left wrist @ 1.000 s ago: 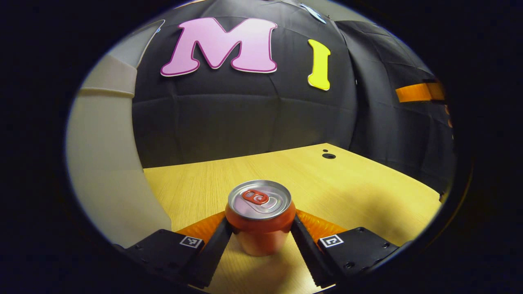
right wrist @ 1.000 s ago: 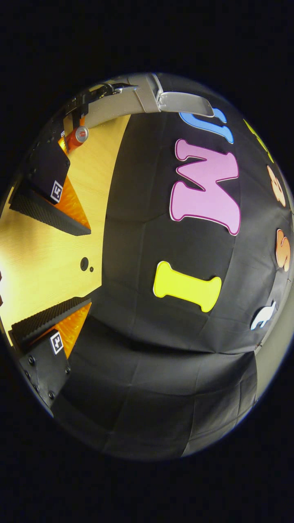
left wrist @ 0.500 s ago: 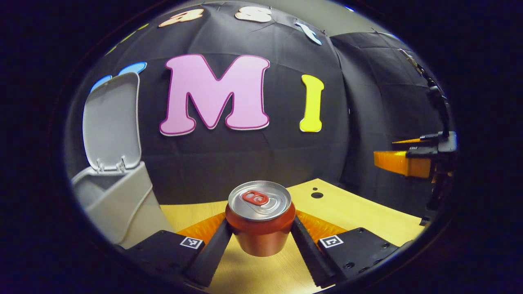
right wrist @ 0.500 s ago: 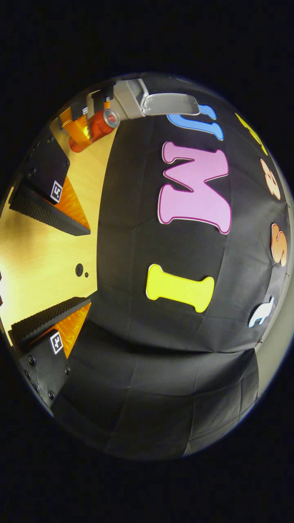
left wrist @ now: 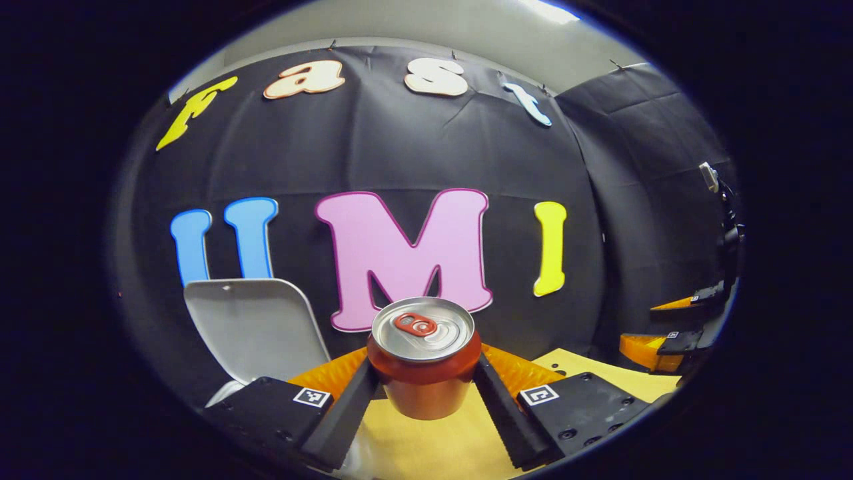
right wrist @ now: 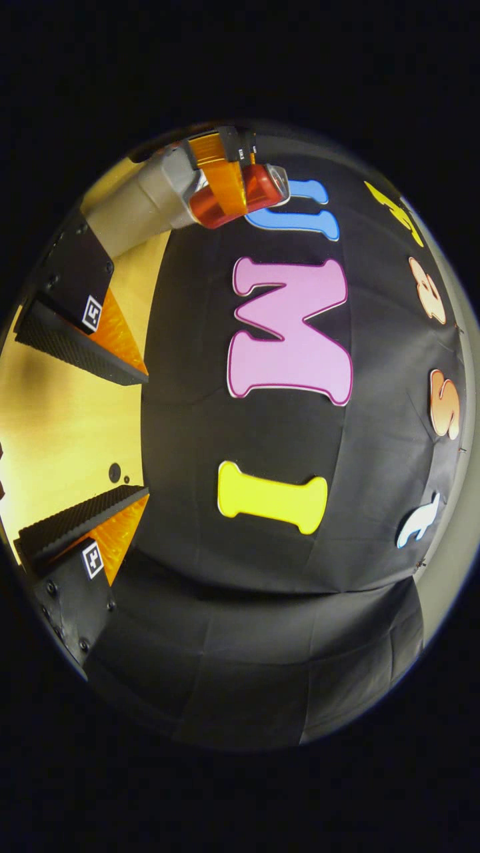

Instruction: Press the lid of the desktop garbage bin to open it, pick up the crumpled paper on the desktop and throw it into the bin, then pick up the pop can on the desktop and drop it into the bin, and finally close the garbage bin lid.

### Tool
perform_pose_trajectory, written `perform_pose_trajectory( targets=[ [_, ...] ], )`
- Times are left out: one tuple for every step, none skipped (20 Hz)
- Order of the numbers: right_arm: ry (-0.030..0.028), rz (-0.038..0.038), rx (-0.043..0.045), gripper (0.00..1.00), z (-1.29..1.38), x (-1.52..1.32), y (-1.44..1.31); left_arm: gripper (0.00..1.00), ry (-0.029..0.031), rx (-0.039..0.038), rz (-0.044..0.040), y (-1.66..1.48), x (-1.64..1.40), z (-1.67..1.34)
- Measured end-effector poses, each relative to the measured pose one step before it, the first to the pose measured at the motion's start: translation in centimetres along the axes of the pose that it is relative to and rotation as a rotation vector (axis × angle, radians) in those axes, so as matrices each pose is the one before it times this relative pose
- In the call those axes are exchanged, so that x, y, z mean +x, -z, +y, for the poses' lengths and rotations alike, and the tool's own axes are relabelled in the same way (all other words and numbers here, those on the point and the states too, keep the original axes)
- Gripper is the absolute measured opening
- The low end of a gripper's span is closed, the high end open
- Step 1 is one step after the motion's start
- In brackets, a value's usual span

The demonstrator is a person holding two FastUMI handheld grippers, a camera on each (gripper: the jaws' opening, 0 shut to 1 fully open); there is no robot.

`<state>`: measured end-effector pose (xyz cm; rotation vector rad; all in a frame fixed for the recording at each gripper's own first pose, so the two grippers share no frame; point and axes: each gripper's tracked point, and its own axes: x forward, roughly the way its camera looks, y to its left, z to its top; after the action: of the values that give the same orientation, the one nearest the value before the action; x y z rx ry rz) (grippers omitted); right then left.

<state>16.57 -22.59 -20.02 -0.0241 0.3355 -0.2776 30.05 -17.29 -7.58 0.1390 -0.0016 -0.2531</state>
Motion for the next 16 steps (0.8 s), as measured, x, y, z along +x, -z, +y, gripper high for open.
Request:
perform_pose_trajectory(
  targets=[
    [-0.01811,-0.00541,0.00070,0.97,1.009,0.105,-0.410,0.88,-0.04062,0.02276,-0.00749,-0.195,-0.189,1.890],
    [-0.01953,-0.00504,-0.00386,0.97,0.970,0.193,-0.274,0.87,-0.03444,0.01758,0.00479,0.295,-0.352,1.676],
    [-0.01854,-0.00516,-0.00639,0.97,0.908,0.182,-0.377,0.88,-0.03207,0.00693,0.01992,0.927,-0.265,1.564],
    [-0.01733,-0.00519,-0.00684,0.97,0.833,0.132,-0.338,0.87,-0.03084,-0.00395,0.02669,1.173,-0.295,1.485],
    [-0.01791,-0.00601,-0.00839,0.97,0.850,0.107,-0.337,0.87,-0.02685,-0.00986,0.02472,1.304,-0.070,1.562],
    [-0.01260,-0.00756,-0.00855,0.97,0.588,0.083,-0.209,0.88,-0.01467,-0.01005,0.01539,1.180,-0.304,1.258],
    [-0.01199,-0.00534,-0.00880,0.97,0.507,0.037,-0.116,0.88,-0.01246,-0.00442,0.01974,1.286,-0.372,1.099],
    [-0.01053,-0.00090,-0.00623,0.97,0.433,0.066,0.090,0.88,-0.01889,-0.00315,0.01993,1.242,-0.279,1.209],
    [-0.00780,0.00445,-0.00420,0.97,0.358,-0.023,0.141,0.88,-0.01285,-0.00917,0.01981,0.961,-0.112,0.854],
    [-0.00608,0.00550,-0.00089,0.98,0.234,-0.056,0.231,0.88,-0.00882,-0.02001,0.01881,0.915,-0.112,0.640],
    [-0.00434,0.00398,0.00036,0.97,0.213,-0.105,0.160,0.88,-0.00757,-0.02120,0.01564,0.759,-0.084,0.507],
    [-0.00450,-0.00106,0.00132,0.97,0.139,-0.077,0.070,0.88,-0.01140,-0.01162,0.01241,0.539,0.056,0.416],
    [-0.00939,-0.00542,0.00970,0.98,0.159,-0.167,-0.081,0.88,-0.01372,0.00585,0.00557,0.401,0.059,0.487],
    [-0.01048,-0.00941,0.01640,0.98,0.262,-0.175,-0.130,0.88,-0.00709,0.00994,-0.00152,0.115,0.087,0.287],
    [-0.00291,-0.00596,0.01021,0.97,0.050,-0.052,-0.108,0.88,-0.00148,0.00841,0.00138,0.125,0.021,0.063],
    [0.00365,-0.00010,0.00014,0.97,-0.166,-0.119,0.050,0.89,0.00265,0.00239,0.00296,0.162,0.074,-0.082]
  ],
)
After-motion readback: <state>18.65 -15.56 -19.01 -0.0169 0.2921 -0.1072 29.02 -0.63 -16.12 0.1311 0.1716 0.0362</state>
